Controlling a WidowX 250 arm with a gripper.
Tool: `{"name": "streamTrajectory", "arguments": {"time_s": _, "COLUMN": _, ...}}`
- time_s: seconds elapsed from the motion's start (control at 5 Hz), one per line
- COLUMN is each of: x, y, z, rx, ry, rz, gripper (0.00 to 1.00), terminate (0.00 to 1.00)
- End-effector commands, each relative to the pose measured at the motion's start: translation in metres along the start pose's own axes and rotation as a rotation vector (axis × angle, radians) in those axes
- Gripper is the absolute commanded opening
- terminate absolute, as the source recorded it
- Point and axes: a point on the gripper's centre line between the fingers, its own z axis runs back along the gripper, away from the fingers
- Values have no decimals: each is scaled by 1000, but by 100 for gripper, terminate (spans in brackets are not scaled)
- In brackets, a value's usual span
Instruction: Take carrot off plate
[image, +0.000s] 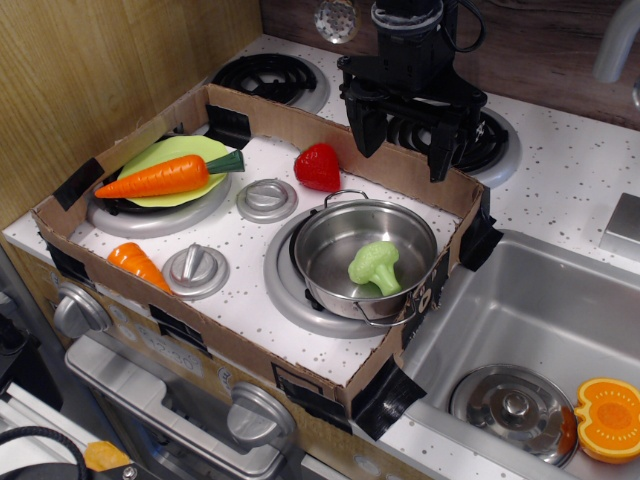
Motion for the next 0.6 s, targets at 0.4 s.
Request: {"name": "streamTrajectory", "arguments": {"time_s": 0.4, "x": -25, "y": 23, "z": 17, "rx": 72, "ry": 43, "rz": -132, "gripper": 100, "terminate": 0}}
